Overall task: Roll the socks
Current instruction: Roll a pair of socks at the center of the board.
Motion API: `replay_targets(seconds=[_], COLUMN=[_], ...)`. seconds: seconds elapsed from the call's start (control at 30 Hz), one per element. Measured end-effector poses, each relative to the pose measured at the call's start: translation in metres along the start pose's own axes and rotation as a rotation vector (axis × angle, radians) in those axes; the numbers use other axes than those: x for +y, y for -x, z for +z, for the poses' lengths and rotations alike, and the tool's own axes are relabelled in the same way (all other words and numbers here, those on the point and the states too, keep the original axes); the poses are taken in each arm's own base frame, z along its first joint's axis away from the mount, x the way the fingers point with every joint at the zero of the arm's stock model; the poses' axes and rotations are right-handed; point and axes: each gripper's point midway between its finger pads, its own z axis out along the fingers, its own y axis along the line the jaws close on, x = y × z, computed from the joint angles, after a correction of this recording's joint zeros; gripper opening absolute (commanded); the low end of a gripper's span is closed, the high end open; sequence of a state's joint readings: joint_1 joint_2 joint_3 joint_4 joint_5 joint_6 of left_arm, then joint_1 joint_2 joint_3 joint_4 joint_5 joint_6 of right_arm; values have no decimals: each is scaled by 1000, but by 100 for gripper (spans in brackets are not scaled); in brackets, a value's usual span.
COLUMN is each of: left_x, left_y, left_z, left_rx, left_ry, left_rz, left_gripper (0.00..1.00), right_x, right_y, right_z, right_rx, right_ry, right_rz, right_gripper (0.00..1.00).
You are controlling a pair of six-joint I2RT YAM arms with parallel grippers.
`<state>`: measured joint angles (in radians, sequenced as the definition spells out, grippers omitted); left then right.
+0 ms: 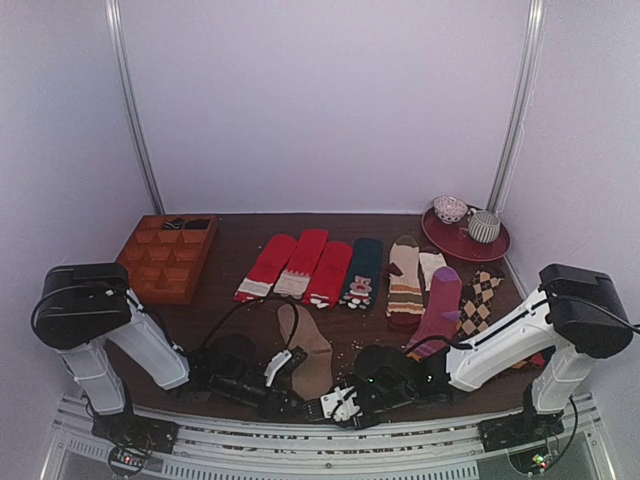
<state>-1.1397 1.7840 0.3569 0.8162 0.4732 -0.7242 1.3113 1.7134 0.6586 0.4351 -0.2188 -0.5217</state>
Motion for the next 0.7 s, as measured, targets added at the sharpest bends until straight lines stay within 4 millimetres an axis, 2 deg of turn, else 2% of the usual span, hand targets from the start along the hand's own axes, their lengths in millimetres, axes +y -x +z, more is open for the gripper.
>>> replay_targets(seconds=[0.2,0.3,0.47,0.7], left_x=[0,0,0,0], left_y=[0,0,0,0], left_z=[0,0,0,0], left_rx=[0,0,0,5], left_ry=[-1,-1,-1,3], left_rz=[0,0,0,-3], left_gripper=[0,0,0,0], right_x=[-3,-7,-15,-27], right_y=[-2,-3,-7,4], right_z=[8,8,-2,-11], right_rx=[17,25,30,-5], right_ry=[-8,-33,-91,-133], right_rz=[10,25,31,80], right_gripper=[38,41,44,46])
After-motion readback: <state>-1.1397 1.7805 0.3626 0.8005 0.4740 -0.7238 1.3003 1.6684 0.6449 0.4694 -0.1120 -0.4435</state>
